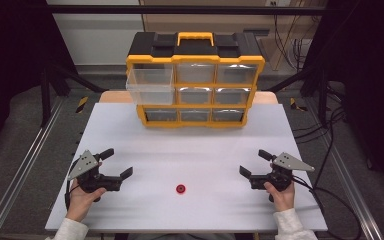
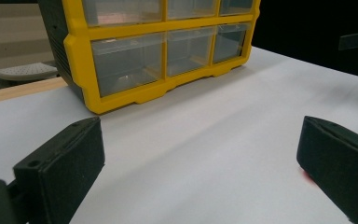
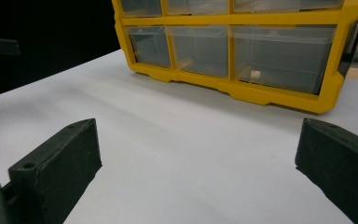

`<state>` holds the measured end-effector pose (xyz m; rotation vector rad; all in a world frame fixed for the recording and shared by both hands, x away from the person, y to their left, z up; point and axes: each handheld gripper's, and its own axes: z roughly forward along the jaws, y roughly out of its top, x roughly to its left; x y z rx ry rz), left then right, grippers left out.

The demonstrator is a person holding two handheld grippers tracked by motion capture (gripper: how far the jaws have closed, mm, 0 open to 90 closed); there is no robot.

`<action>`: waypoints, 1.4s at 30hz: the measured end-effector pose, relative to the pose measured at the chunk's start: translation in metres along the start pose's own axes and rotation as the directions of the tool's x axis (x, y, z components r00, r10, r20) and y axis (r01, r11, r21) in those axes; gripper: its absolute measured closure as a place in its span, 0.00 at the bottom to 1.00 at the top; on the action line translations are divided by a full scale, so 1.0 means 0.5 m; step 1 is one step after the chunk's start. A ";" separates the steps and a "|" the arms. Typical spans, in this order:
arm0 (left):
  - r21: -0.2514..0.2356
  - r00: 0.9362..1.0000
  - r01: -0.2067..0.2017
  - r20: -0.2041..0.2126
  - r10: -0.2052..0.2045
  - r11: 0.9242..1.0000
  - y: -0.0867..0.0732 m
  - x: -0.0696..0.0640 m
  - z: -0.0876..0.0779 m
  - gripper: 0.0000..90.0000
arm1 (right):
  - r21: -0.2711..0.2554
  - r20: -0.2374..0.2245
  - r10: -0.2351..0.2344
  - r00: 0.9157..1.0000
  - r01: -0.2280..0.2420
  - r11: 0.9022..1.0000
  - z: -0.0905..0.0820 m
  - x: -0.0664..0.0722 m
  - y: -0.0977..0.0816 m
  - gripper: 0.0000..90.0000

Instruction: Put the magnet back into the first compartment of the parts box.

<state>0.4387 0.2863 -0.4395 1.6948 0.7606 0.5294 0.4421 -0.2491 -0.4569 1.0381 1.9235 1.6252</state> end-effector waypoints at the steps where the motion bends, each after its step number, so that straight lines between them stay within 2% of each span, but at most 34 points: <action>1: -0.001 1.000 0.001 0.001 -0.001 1.000 0.000 0.000 0.000 0.00 | 0.002 0.001 -0.003 1.000 0.003 1.000 0.001 0.000 -0.001 0.01; 15: -0.003 1.000 0.000 0.005 0.000 1.000 0.007 -0.005 -0.001 0.00 | 0.016 -0.006 -0.011 1.000 0.011 1.000 0.001 0.002 -0.004 0.01; 27: 0.013 1.000 -0.005 0.001 0.005 1.000 0.010 -0.012 0.005 0.00 | 0.022 -0.008 -0.011 1.000 0.011 1.000 0.003 0.002 -0.004 0.01; 38: 0.019 1.000 -0.017 0.011 0.017 1.000 0.022 -0.033 0.013 0.01 | 0.031 -0.009 -0.017 1.000 0.018 0.999 0.003 0.002 -0.006 0.01; 42: 0.029 1.000 -0.019 0.022 0.019 0.999 0.025 -0.047 0.023 0.01 | 0.035 -0.011 -0.020 1.000 0.020 0.999 0.004 0.002 -0.007 0.01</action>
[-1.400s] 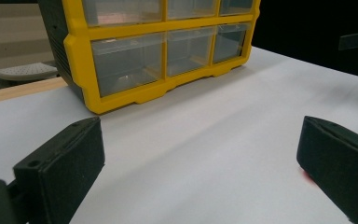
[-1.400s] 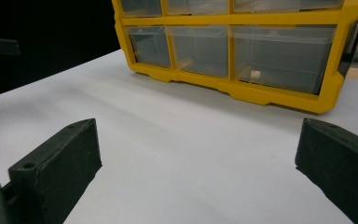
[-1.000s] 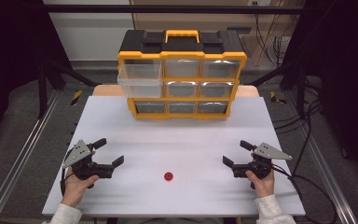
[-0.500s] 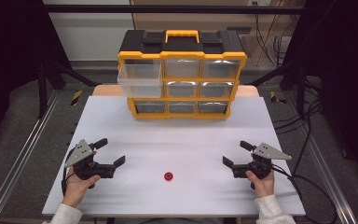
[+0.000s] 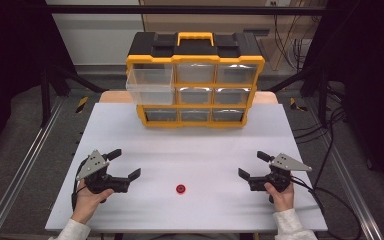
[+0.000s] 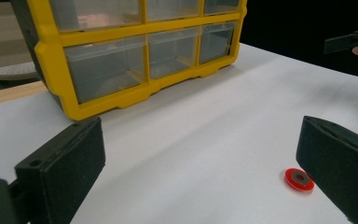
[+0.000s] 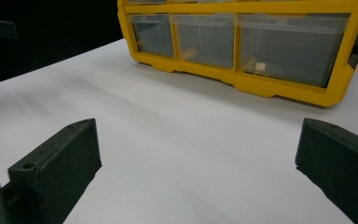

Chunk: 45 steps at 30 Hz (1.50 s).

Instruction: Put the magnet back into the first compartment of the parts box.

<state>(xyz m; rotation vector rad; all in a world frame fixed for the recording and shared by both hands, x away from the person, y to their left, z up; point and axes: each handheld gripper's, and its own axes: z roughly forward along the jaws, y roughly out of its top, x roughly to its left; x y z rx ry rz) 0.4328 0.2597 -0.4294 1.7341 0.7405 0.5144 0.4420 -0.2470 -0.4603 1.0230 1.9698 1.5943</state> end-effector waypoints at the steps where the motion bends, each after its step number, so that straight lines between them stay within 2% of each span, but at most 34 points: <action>1: 0.002 1.000 -0.001 0.002 0.001 1.000 0.001 -0.003 0.002 0.01 | -0.001 -0.001 -0.001 1.000 0.001 1.000 0.000 0.000 0.000 0.01; 26: 0.084 1.000 -0.011 0.027 0.009 0.996 0.006 -0.066 0.049 0.01 | 0.004 -0.002 -0.001 1.000 0.001 1.000 0.001 0.001 -0.001 0.01; 31: 0.104 0.999 -0.024 0.044 0.019 0.994 0.007 -0.086 0.062 0.01 | 0.004 -0.001 0.000 1.000 0.000 1.000 0.001 0.001 -0.001 0.01; 36: 0.118 0.998 -0.020 0.059 0.013 0.993 0.007 -0.099 0.072 0.01 | 0.004 -0.003 0.000 1.000 0.000 1.000 0.001 0.001 -0.001 0.01; 45: 0.151 0.998 -0.022 0.065 0.013 0.988 0.005 -0.116 0.091 0.01 | 0.005 0.001 -0.001 1.000 0.001 1.000 0.001 0.000 -0.001 0.01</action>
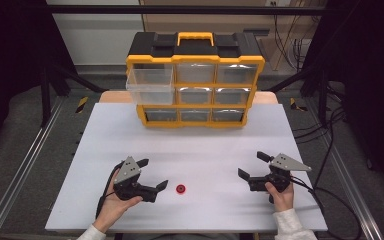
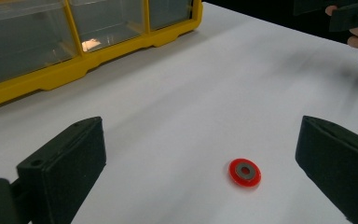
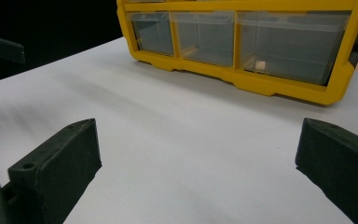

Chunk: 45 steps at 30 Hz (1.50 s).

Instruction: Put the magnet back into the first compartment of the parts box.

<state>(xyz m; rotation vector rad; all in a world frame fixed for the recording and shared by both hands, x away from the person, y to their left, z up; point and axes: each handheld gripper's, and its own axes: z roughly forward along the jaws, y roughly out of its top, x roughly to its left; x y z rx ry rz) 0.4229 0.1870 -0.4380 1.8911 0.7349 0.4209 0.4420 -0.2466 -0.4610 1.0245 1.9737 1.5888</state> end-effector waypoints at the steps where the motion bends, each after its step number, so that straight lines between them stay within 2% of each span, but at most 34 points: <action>1: 0.003 1.000 0.000 0.001 0.000 1.000 0.000 -0.001 0.001 0.01 | 0.000 0.000 0.002 1.000 -0.002 1.000 0.000 0.000 0.000 0.01; 18: 0.073 1.000 -0.009 0.027 0.007 0.997 0.004 -0.031 0.047 0.01 | 0.003 0.000 -0.001 1.000 0.000 1.000 0.001 0.000 0.000 0.01; 26: 0.110 1.000 0.002 0.026 -0.005 0.994 0.002 -0.037 0.067 0.02 | 0.003 0.001 -0.001 1.000 0.001 1.000 0.001 -0.001 -0.001 0.01; 27: 0.129 1.000 -0.001 0.026 -0.002 0.992 0.000 -0.040 0.074 0.02 | 0.003 0.002 0.000 1.000 0.000 1.000 0.000 -0.001 -0.001 0.01; 33: 0.175 1.000 0.007 0.024 -0.011 0.985 -0.005 -0.045 0.092 0.03 | 0.002 0.000 0.002 1.000 -0.002 1.000 0.000 -0.001 -0.001 0.01; 37: 0.188 0.999 0.022 0.027 -0.027 0.982 -0.008 -0.046 0.098 0.03 | 0.002 0.000 0.001 1.000 -0.001 1.000 0.000 -0.001 -0.001 0.01; 40: 0.208 0.998 0.040 0.034 -0.048 0.977 -0.011 -0.048 0.106 0.04 | 0.002 0.001 0.002 1.000 -0.002 1.000 0.000 -0.002 -0.001 0.01; 45: 0.238 0.998 0.035 0.035 -0.045 0.971 -0.015 -0.055 0.117 0.05 | 0.005 -0.001 0.003 1.000 -0.003 1.000 0.001 -0.002 -0.001 0.01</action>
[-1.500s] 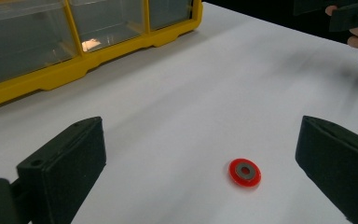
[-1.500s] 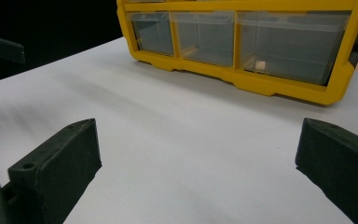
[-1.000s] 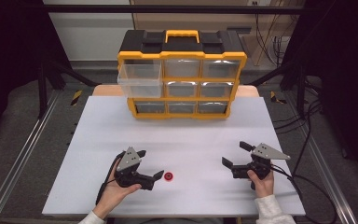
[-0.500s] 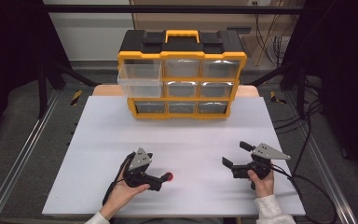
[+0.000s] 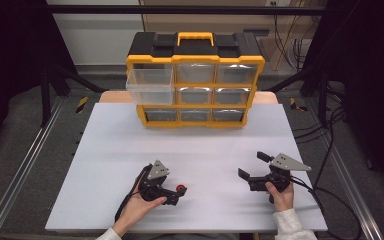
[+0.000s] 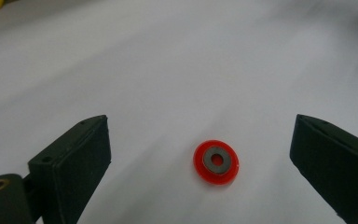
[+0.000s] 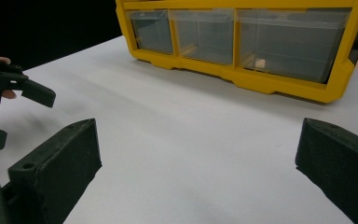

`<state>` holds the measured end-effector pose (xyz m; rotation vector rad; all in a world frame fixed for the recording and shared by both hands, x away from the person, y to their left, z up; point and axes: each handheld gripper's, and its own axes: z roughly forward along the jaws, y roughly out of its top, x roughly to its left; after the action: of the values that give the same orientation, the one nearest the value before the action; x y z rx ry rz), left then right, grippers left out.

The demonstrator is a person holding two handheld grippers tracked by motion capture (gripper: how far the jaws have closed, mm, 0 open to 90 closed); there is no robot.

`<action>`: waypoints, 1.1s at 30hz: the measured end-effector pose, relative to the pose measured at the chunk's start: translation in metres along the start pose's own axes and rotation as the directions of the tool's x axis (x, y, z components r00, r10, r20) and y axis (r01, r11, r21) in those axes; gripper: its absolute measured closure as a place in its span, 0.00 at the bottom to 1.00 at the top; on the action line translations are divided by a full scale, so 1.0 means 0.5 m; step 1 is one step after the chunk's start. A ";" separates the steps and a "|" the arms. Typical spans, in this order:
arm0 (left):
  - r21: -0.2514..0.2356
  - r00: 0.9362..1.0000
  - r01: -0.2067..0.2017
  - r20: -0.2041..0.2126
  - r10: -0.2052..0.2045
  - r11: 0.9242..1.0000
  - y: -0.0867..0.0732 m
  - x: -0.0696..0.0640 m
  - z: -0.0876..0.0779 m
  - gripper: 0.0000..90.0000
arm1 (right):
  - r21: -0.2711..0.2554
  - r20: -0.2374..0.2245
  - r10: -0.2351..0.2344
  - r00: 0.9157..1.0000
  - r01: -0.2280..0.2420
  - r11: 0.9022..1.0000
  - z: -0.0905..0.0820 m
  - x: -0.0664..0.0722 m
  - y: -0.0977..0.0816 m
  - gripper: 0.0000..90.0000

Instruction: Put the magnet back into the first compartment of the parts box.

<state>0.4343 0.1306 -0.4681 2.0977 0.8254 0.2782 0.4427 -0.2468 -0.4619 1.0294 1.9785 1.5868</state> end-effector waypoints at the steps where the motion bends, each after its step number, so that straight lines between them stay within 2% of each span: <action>1: 0.008 1.000 -0.004 -0.001 0.004 1.000 -0.001 -0.002 0.002 0.06 | 0.000 -0.001 -0.001 1.000 0.001 1.000 0.000 0.000 0.000 0.01; 6: 0.031 1.000 -0.004 0.001 0.004 1.000 -0.004 -0.006 0.011 0.08 | 0.000 -0.001 -0.001 1.000 0.001 1.000 0.000 0.000 0.000 0.01; 16: 0.080 1.000 -0.011 -0.026 0.013 0.997 -0.006 -0.013 0.023 0.16 | 0.004 0.001 -0.001 1.000 0.001 1.000 0.001 0.000 -0.001 0.01; 27: 0.105 1.000 -0.009 -0.014 0.011 0.994 -0.006 -0.020 0.029 0.31 | 0.009 -0.001 0.001 1.000 -0.001 1.000 0.001 0.000 -0.001 0.01; 33: 0.123 1.000 -0.023 -0.018 0.026 0.992 -0.006 -0.024 0.032 0.38 | 0.010 0.000 0.002 1.000 -0.002 1.000 0.001 0.000 -0.001 0.01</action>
<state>0.4311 0.1140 -0.4792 2.2246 0.8478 0.2672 0.4430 -0.2466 -0.4623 1.0352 1.9881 1.5793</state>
